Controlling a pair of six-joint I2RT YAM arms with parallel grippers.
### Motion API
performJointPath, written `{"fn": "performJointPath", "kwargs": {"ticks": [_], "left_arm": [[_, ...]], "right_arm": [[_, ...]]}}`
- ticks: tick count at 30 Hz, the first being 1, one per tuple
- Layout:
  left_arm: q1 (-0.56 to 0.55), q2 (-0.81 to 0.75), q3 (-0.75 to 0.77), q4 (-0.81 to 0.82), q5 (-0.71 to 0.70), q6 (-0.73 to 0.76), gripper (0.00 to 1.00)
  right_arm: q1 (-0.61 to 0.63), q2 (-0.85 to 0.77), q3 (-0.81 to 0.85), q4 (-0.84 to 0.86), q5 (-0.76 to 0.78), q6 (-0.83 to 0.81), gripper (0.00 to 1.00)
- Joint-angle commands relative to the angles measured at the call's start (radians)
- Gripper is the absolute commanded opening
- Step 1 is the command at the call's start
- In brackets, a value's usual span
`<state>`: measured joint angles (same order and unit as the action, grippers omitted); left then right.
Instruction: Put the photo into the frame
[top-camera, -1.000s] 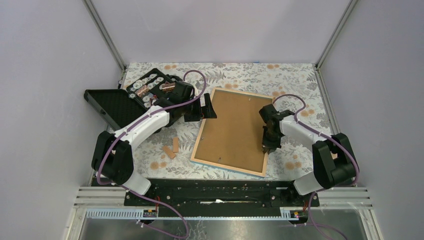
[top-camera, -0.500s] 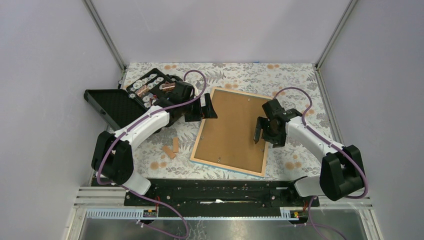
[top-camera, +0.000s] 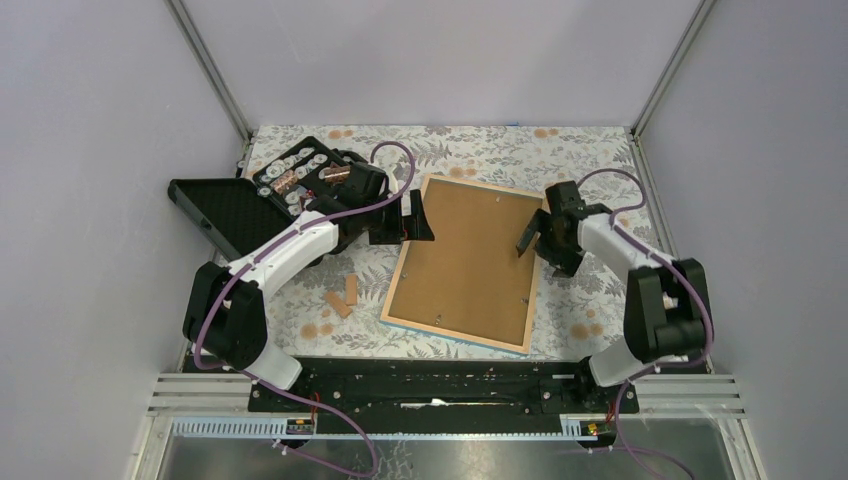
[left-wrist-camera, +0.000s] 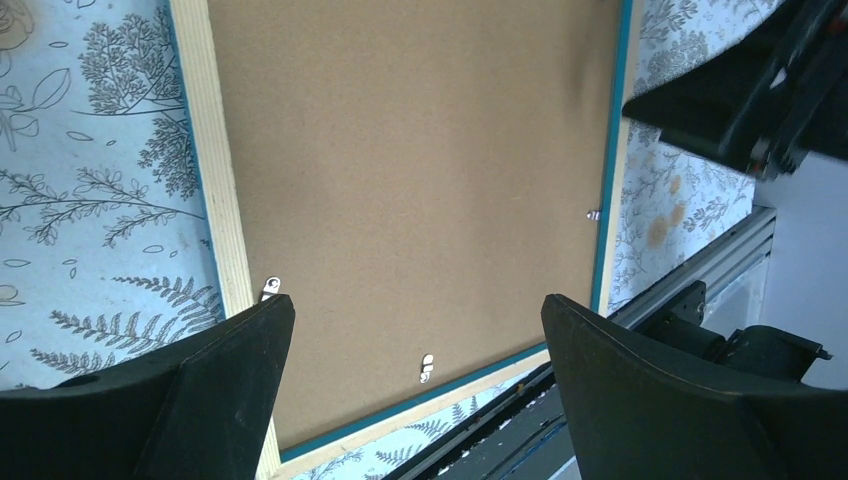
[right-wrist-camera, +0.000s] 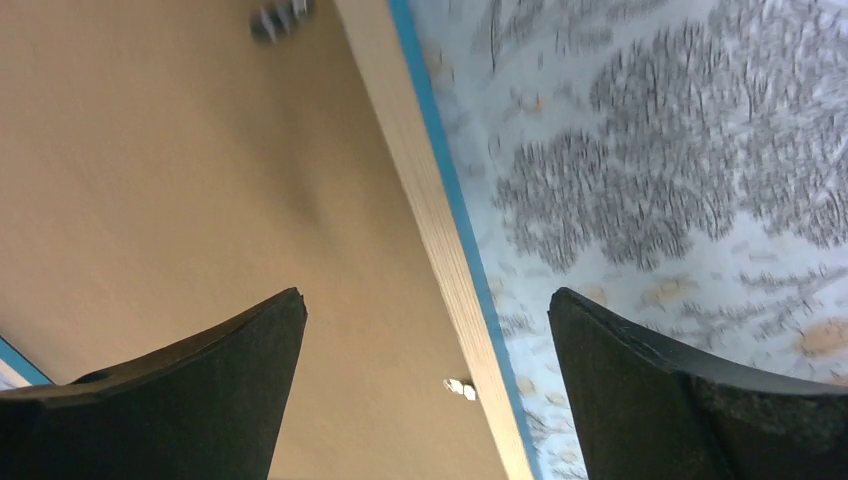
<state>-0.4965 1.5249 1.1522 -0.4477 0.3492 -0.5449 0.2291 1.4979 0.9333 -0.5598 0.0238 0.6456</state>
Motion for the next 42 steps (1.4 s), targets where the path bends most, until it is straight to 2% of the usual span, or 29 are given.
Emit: {"fn": "performJointPath", "kwargs": {"ticks": [1,2,3,11,16,26,29,35,42], "left_arm": [[0.007,-0.012,0.043,0.000,-0.033,0.035,0.99],[0.007,-0.018,0.041,0.001,-0.039,0.035,0.99],[0.007,-0.022,0.040,0.000,-0.045,0.036,0.99],[0.006,-0.046,0.042,-0.002,-0.053,0.042,0.99],[0.006,-0.067,0.039,0.010,-0.007,0.032,0.99],[0.007,-0.075,0.032,0.022,0.022,0.023,0.99],[0.007,-0.076,0.033,0.020,0.021,0.020,0.99],[0.007,-0.077,0.032,0.021,0.012,0.025,0.99],[0.012,-0.080,0.033,0.022,0.025,0.022,0.99]], "right_arm": [[-0.047,0.158,0.188,-0.038,-0.005,0.140,0.97],[-0.046,0.195,0.231,-0.058,-0.005,0.149,0.90],[-0.046,0.223,0.264,-0.065,-0.005,0.161,0.87],[-0.074,0.325,0.332,-0.049,0.071,0.261,0.84],[-0.076,0.370,0.366,-0.052,0.068,0.248,0.76],[-0.076,0.378,0.412,-0.097,0.161,0.103,0.85],[-0.076,0.422,0.419,-0.070,0.112,0.091,0.85],[-0.077,0.490,0.434,-0.065,0.126,0.086,0.82],[-0.076,0.470,0.396,-0.061,0.127,0.074,0.72]]}}
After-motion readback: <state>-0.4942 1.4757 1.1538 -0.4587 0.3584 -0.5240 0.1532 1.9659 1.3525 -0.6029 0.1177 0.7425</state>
